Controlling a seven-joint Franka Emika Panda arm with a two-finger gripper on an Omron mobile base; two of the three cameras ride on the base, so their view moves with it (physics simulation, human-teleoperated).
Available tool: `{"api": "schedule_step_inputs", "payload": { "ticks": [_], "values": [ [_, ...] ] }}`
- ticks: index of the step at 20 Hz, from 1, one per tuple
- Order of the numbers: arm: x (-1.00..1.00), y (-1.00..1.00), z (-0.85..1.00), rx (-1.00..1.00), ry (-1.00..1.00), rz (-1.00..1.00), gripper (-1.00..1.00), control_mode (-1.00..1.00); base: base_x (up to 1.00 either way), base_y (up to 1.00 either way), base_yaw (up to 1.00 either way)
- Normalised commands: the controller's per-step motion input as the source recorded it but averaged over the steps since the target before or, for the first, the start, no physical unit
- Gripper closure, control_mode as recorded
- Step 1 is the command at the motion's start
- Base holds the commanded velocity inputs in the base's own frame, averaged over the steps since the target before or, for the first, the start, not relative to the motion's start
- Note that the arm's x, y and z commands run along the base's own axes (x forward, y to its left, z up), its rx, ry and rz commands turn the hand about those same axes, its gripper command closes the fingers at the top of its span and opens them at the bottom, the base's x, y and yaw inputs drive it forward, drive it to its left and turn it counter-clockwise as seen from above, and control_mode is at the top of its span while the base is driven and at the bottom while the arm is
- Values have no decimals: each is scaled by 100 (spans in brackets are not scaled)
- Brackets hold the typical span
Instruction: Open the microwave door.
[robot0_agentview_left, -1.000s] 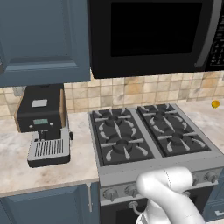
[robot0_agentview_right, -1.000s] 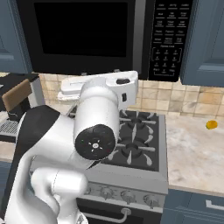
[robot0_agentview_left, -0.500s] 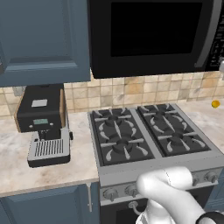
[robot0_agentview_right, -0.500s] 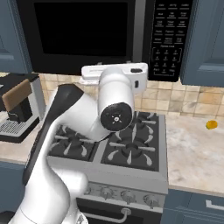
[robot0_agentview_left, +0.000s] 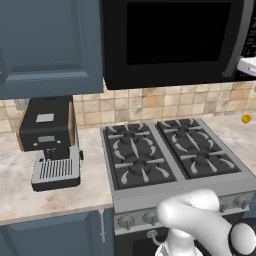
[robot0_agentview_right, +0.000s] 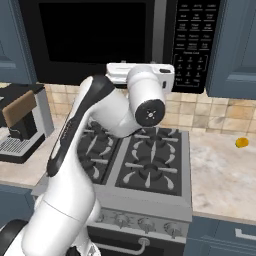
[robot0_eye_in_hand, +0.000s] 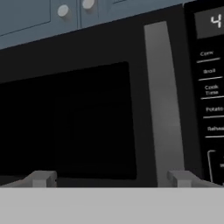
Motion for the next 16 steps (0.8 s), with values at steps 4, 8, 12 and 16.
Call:
{"api": "schedule_step_inputs", "payload": {
  "ticks": [4,8,12,16],
  "values": [
    [36,-47,0,6,0,8,-100,-100,0,0,0],
    [39,-36,0,7,0,7,-100,-100,0,0,0],
    [55,-7,0,3,0,1,-100,-100,0,0,0],
    [63,0,0,0,0,0,-100,-100,0,0,0]
  ]
}}
